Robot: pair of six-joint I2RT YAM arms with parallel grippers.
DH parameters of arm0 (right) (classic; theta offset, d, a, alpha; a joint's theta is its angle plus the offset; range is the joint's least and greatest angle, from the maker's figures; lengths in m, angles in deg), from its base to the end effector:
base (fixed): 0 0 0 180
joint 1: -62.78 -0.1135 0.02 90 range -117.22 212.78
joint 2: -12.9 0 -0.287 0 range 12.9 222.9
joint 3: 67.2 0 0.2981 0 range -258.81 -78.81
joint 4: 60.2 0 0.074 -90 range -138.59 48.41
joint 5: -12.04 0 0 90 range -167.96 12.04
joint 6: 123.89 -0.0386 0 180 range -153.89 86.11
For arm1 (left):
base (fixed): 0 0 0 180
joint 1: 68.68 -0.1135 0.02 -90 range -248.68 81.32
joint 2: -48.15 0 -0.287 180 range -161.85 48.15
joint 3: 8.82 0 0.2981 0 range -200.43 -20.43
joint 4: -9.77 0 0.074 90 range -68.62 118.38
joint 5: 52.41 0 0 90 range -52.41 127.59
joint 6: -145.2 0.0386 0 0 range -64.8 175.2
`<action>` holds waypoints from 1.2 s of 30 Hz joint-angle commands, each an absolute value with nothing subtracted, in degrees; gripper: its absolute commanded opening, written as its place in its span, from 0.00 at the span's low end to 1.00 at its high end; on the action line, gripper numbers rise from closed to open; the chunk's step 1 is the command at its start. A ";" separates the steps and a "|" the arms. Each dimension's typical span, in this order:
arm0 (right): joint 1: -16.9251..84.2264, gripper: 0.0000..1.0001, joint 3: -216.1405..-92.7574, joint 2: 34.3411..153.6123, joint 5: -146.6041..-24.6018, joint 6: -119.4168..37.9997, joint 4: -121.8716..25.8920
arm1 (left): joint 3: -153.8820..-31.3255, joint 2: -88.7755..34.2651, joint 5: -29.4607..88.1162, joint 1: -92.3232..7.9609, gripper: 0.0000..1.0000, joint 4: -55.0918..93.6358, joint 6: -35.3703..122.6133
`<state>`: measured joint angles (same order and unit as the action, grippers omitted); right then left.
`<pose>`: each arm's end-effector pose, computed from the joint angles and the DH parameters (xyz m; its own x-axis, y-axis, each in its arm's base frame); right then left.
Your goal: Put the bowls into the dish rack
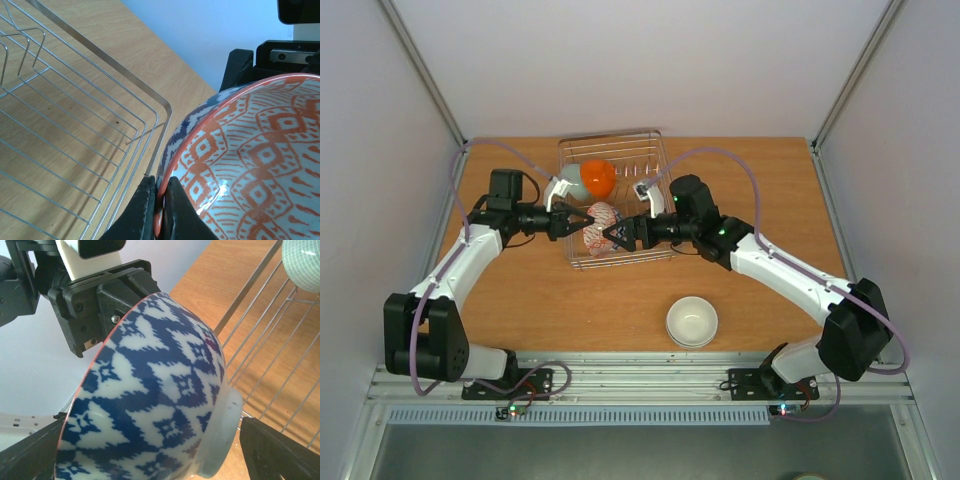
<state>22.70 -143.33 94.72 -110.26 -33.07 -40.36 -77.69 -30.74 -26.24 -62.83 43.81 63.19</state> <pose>0.2714 0.2553 0.3221 -0.3167 -0.2823 -0.9056 -0.9178 0.3323 0.2174 0.3184 -0.0675 0.2800 -0.5896 0.1220 -0.7984 0.7760 0.3595 -0.5182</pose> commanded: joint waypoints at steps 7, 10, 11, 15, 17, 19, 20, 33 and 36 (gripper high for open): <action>23.05 0.73 -143.59 96.91 -115.71 -36.92 -44.89 | -77.65 -28.93 -28.49 -63.06 0.01 40.89 63.37; 23.05 0.60 -143.67 96.92 -116.82 -37.14 -45.24 | -77.61 -28.93 -28.12 -63.06 0.00 40.81 63.41; 23.08 0.53 -143.68 96.99 -117.12 -37.19 -45.39 | -77.59 -28.93 -28.01 -63.10 0.00 40.80 63.38; 23.06 0.14 -143.98 96.92 -116.81 -36.91 -45.11 | -77.65 -28.92 -27.41 -63.08 0.00 40.74 63.17; 23.05 0.02 -144.28 97.00 -116.13 -36.53 -44.63 | -77.65 -28.85 -27.21 -63.10 0.00 40.74 63.04; 23.06 0.01 -144.95 97.02 -115.20 -35.56 -43.27 | -77.72 -28.84 -26.74 -63.10 0.00 40.78 62.81; 23.05 0.01 -145.38 97.02 -114.39 -34.98 -42.26 | -77.74 -28.78 -26.55 -63.06 0.00 40.82 62.77; 23.08 0.01 -161.00 103.05 -88.45 -21.35 -20.98 | -78.61 -27.91 -12.59 -63.06 0.70 41.87 62.29; 23.05 0.01 -166.47 107.00 -82.06 -18.28 -17.12 | -78.71 -27.92 -7.67 -63.06 0.74 41.83 62.00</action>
